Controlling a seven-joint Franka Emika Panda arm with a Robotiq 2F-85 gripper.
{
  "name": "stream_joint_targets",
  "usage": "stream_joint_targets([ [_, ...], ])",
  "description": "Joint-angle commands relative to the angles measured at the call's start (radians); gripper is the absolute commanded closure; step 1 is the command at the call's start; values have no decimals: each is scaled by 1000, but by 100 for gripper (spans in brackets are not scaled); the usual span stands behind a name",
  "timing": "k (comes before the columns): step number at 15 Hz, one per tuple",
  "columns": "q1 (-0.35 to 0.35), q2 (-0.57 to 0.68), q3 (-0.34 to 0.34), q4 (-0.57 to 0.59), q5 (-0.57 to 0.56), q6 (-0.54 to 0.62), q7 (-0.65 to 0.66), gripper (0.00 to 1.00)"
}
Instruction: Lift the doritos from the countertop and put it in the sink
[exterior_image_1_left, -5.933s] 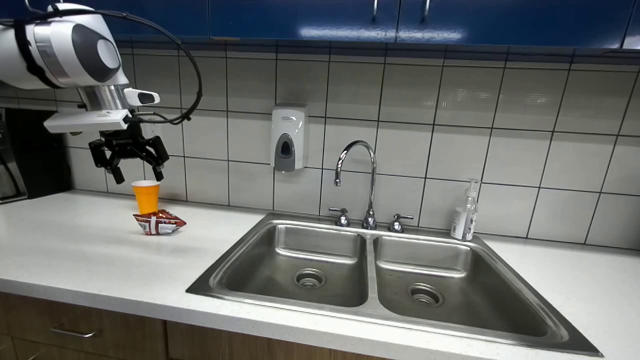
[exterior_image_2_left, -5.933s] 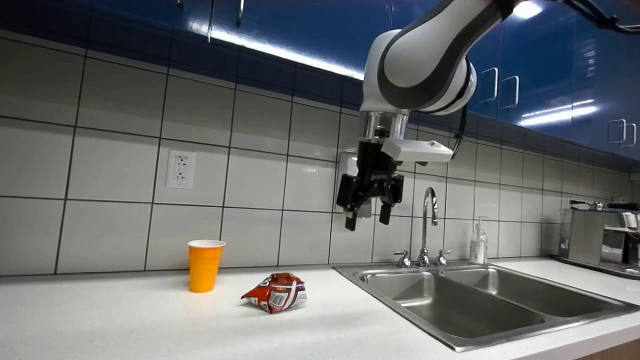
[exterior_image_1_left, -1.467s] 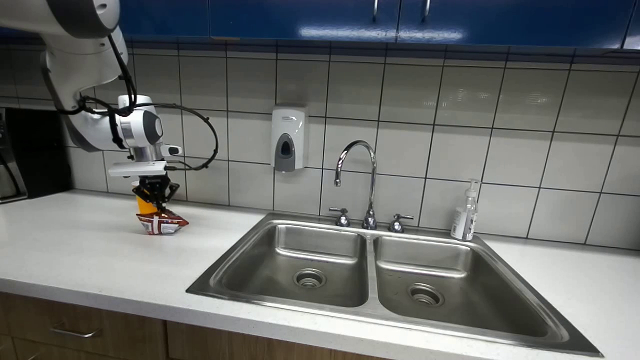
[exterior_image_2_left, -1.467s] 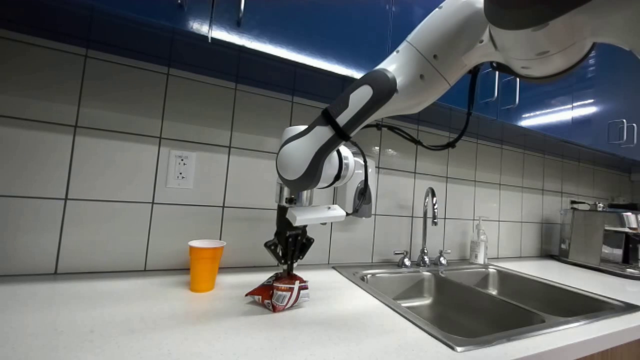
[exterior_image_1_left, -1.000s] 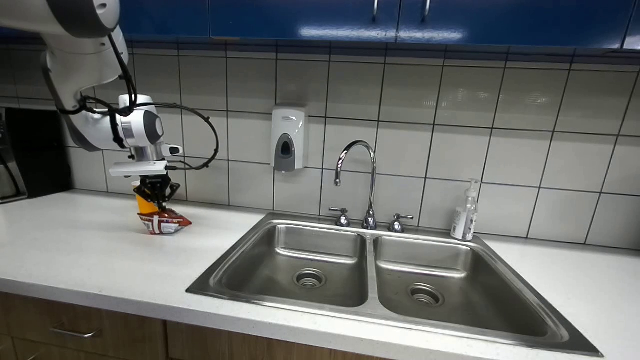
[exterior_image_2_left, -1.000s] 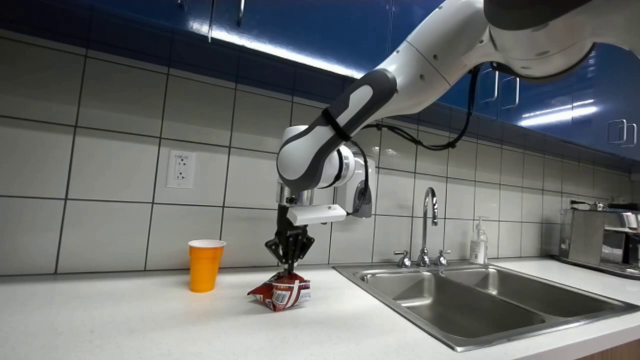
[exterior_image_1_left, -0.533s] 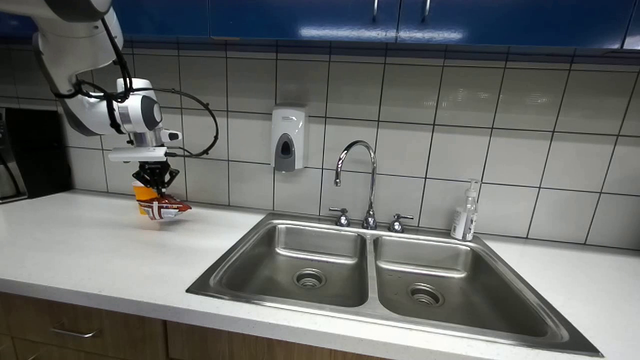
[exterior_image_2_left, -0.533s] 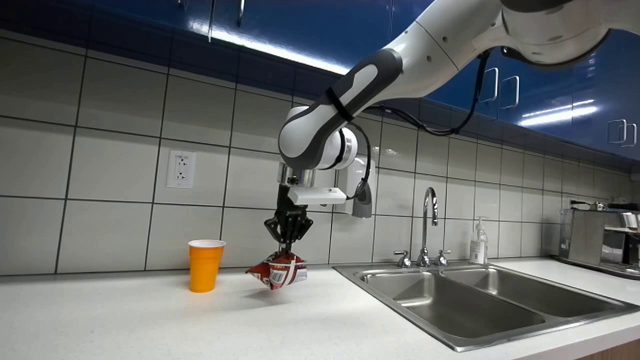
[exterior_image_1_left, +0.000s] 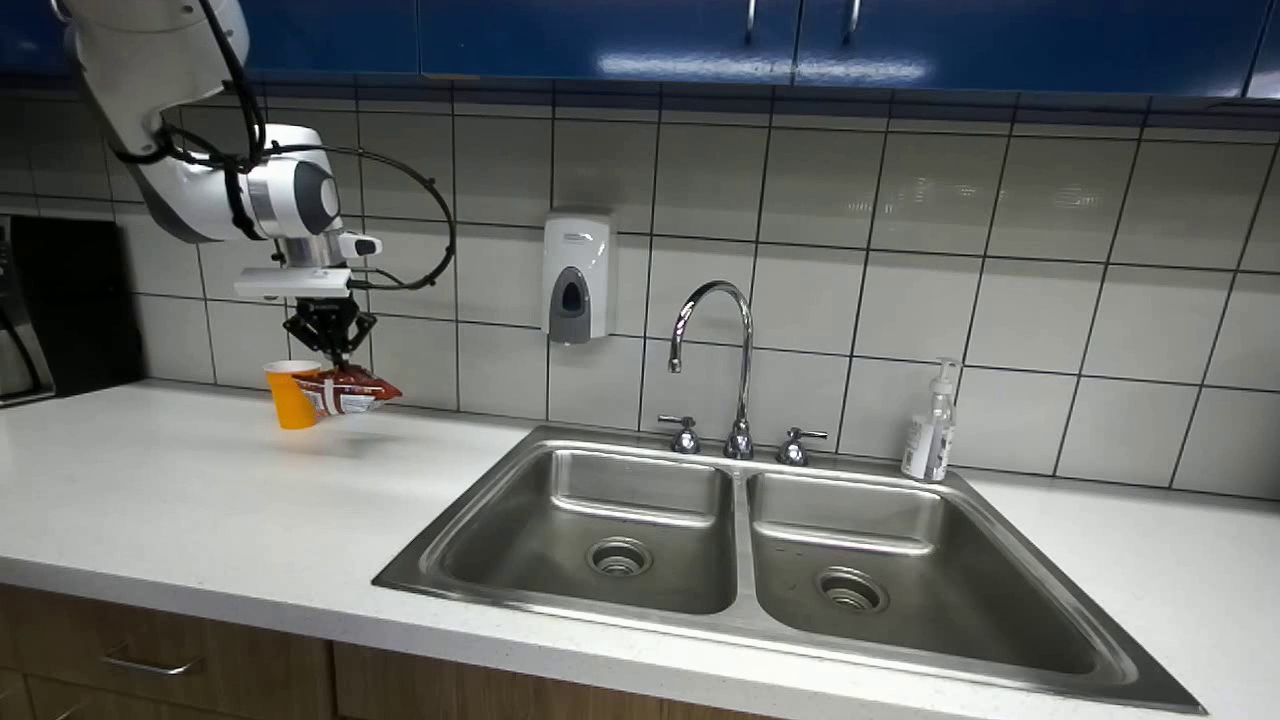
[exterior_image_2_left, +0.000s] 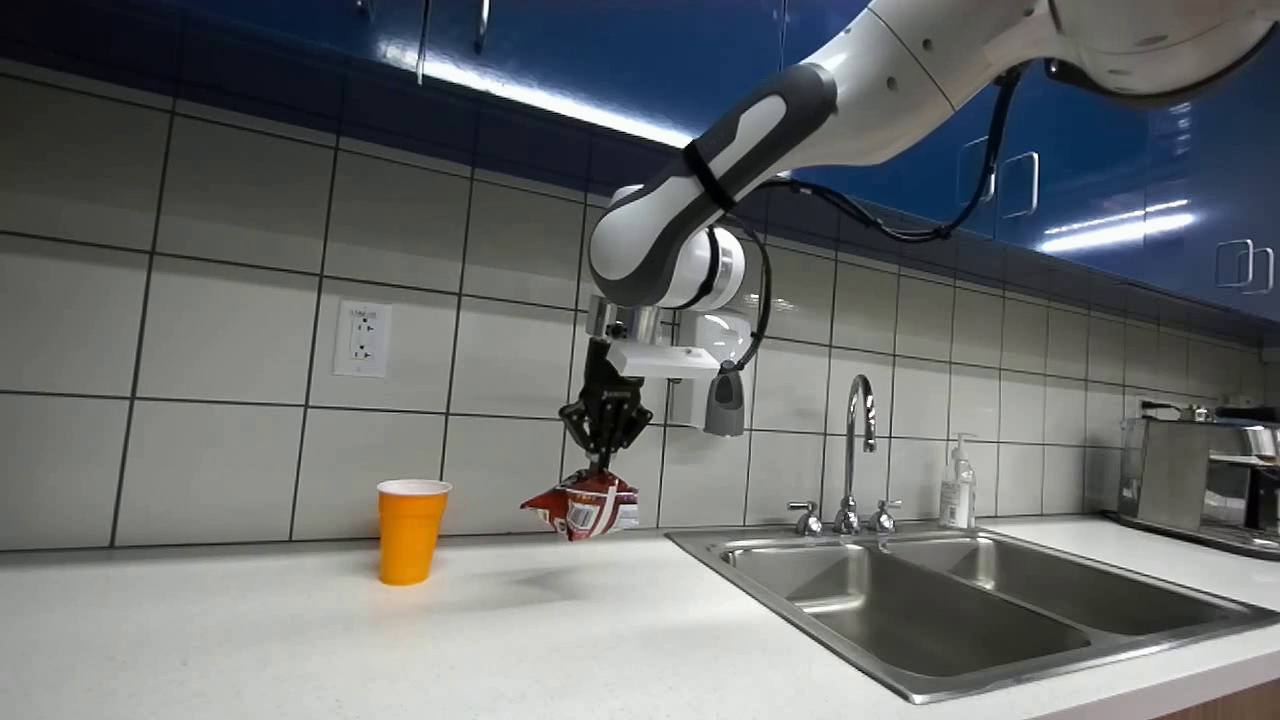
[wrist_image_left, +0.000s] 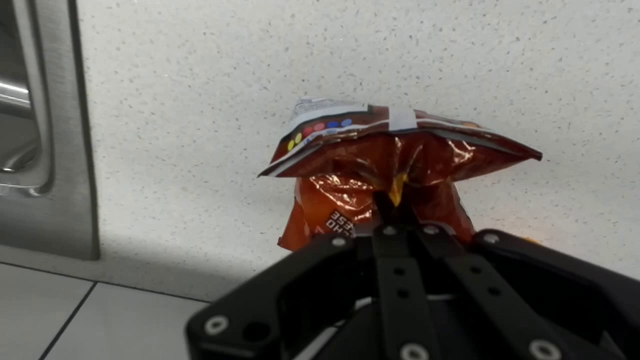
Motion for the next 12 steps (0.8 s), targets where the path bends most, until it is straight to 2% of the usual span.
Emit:
stream_joint_targets([
  [1, -46, -79, -10, -75, 26, -2, -59, 100],
  [12, -182, -149, -72, -153, 68, 5, -195, 100],
])
